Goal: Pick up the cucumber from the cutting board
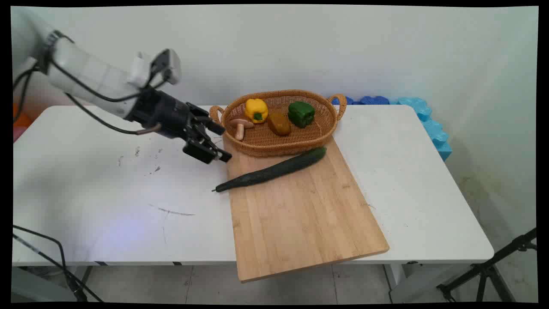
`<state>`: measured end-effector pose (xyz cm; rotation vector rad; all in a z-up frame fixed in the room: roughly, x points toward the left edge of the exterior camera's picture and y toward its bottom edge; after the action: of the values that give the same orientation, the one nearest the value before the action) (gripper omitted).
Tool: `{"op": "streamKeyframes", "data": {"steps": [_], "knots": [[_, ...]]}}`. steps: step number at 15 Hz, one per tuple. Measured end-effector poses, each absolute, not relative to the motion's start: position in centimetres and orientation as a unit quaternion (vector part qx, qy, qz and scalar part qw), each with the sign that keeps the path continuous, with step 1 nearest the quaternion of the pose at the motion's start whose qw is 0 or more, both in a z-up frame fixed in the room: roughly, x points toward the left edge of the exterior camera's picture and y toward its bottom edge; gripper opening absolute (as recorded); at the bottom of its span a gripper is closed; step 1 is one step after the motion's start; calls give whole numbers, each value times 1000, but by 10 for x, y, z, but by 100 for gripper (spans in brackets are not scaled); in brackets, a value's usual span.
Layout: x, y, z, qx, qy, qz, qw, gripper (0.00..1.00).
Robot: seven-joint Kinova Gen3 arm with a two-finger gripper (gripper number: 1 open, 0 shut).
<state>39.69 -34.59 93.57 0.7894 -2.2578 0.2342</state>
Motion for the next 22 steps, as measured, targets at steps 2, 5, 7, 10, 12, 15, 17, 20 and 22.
{"op": "streamKeyframes", "data": {"steps": [2,5,7,10,12,15,17,20,22], "knots": [[391,-355,927,318,-880,85,343,100],[379,-367,909,337,-883,73,319,100],[370,-375,898,347,-884,66,307,100],[353,-388,876,364,-885,52,287,100],[344,-397,862,372,-885,46,276,100],[332,-410,847,376,-886,42,268,100],[325,-417,840,374,-887,42,266,100],[316,-425,832,370,-889,42,265,100],[311,-429,827,368,-891,43,262,100]]}}
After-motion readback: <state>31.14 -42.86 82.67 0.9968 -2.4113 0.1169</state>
